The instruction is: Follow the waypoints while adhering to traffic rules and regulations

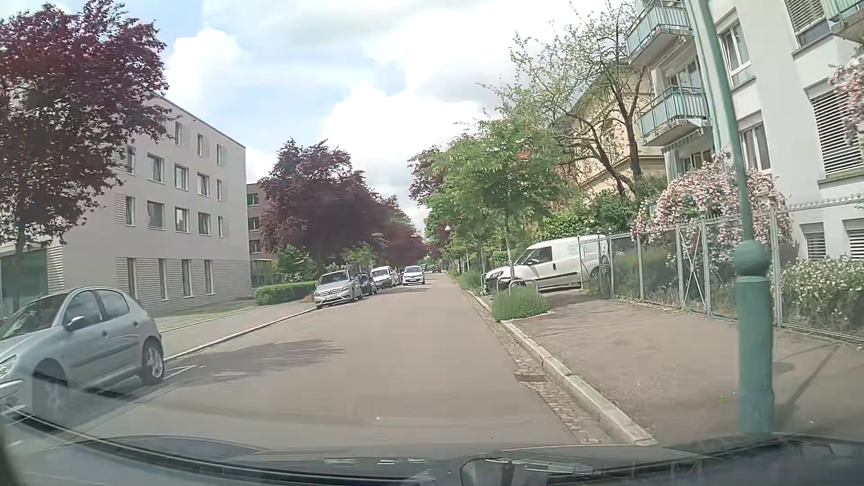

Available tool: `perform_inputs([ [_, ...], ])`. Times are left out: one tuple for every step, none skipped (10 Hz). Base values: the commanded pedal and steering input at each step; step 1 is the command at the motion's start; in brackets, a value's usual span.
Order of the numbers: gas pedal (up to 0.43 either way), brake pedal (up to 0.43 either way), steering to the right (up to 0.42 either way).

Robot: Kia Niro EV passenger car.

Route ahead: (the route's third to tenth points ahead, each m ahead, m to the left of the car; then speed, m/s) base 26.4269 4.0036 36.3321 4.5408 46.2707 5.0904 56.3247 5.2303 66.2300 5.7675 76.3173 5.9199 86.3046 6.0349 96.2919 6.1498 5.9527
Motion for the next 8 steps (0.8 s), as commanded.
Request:
perform_inputs([
  [0.028, 0.0, -0.003],
  [0.028, 0.0, -0.006],
  [0.028, 0.0, -0.009],
  [0.028, 0.0, -0.009],
  [0.028, 0.0, -0.009],
  [0.028, 0.0, -0.009],
  [0.028, 0.0, -0.009],
  [0.028, 0.0, -0.01],
])
